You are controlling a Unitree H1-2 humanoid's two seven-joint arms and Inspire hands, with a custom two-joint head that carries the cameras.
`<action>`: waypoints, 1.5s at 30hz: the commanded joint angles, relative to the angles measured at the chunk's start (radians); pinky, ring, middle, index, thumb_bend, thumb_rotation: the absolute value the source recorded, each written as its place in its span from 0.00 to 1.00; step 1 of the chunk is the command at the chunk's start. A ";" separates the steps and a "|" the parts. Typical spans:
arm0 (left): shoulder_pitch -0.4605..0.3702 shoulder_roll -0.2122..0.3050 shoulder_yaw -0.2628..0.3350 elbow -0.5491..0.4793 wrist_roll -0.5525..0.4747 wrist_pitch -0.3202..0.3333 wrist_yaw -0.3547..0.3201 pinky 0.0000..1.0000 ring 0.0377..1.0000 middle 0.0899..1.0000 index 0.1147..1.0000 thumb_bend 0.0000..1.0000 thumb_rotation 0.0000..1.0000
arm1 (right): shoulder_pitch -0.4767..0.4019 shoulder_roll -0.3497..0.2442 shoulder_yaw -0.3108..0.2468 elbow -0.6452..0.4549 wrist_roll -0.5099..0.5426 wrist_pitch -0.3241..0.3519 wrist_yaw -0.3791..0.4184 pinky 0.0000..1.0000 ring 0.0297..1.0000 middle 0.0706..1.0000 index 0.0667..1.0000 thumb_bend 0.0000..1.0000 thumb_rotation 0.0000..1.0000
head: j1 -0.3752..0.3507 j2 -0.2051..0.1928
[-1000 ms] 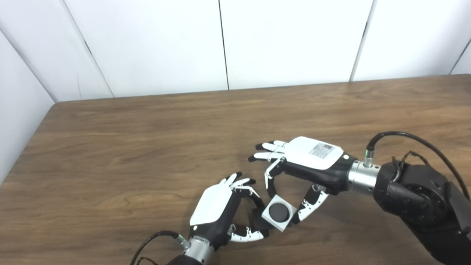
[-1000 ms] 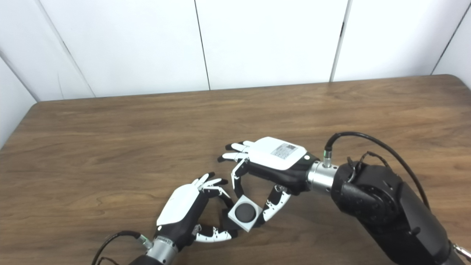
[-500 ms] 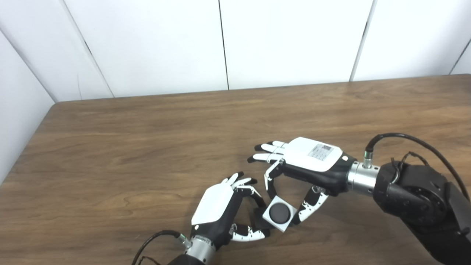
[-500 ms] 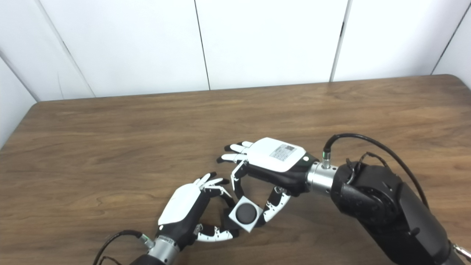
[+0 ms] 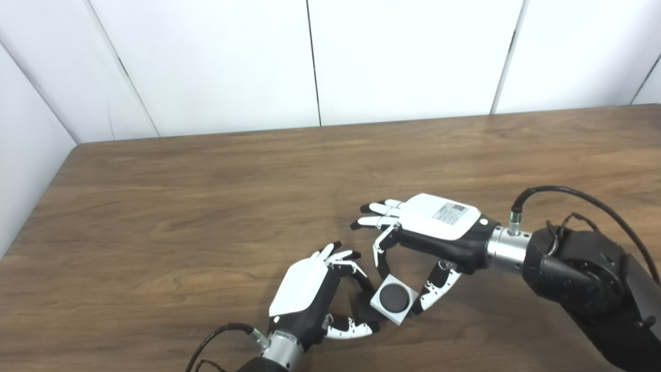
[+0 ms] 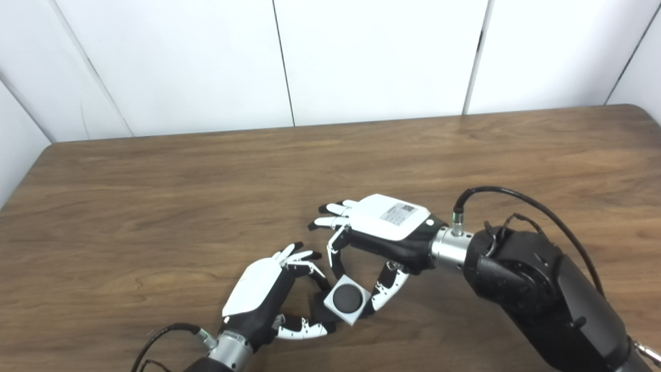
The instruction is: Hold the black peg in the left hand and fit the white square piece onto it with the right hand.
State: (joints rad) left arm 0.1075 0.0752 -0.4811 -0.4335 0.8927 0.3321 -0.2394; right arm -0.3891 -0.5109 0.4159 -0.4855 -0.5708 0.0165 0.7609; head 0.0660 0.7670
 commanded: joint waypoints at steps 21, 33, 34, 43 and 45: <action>0.004 -0.032 -0.012 -0.012 0.013 -0.002 0.009 0.94 0.97 0.84 0.42 0.49 0.08 | -0.029 -0.008 -0.030 -0.019 0.004 0.014 0.022 0.97 1.00 0.93 0.69 0.96 0.33 | -0.003 0.005; 0.003 -0.027 -0.013 -0.008 0.022 0.001 0.006 0.93 0.96 0.83 0.42 0.49 0.08 | -0.039 -0.020 -0.066 -0.024 0.010 0.031 0.041 0.98 1.00 0.94 0.71 0.99 0.33 | -0.003 -0.001; 0.002 -0.026 -0.013 -0.006 0.024 0.001 0.007 0.93 0.96 0.82 0.42 0.49 0.08 | -0.038 -0.021 -0.071 -0.025 0.013 0.036 0.042 0.98 1.00 0.95 0.71 0.99 0.33 | -0.003 -0.002; 0.002 -0.020 0.002 -0.016 0.029 0.027 -0.015 0.94 0.92 0.81 0.43 0.50 0.09 | -0.029 -0.019 -0.102 -0.039 0.016 0.071 0.054 0.97 1.00 0.95 0.70 0.99 0.32 | -0.003 -0.004; 0.000 -0.015 0.006 -0.015 0.029 0.027 -0.015 0.93 0.91 0.80 0.43 0.50 0.10 | -0.026 -0.019 -0.107 -0.040 0.016 0.071 0.052 0.97 1.00 0.95 0.70 0.99 0.32 | -0.004 -0.005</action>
State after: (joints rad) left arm 0.1070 0.0754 -0.4820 -0.4372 0.9032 0.3512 -0.2470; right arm -0.3864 -0.5145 0.3299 -0.4934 -0.5630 0.0772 0.8232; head 0.0614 0.7609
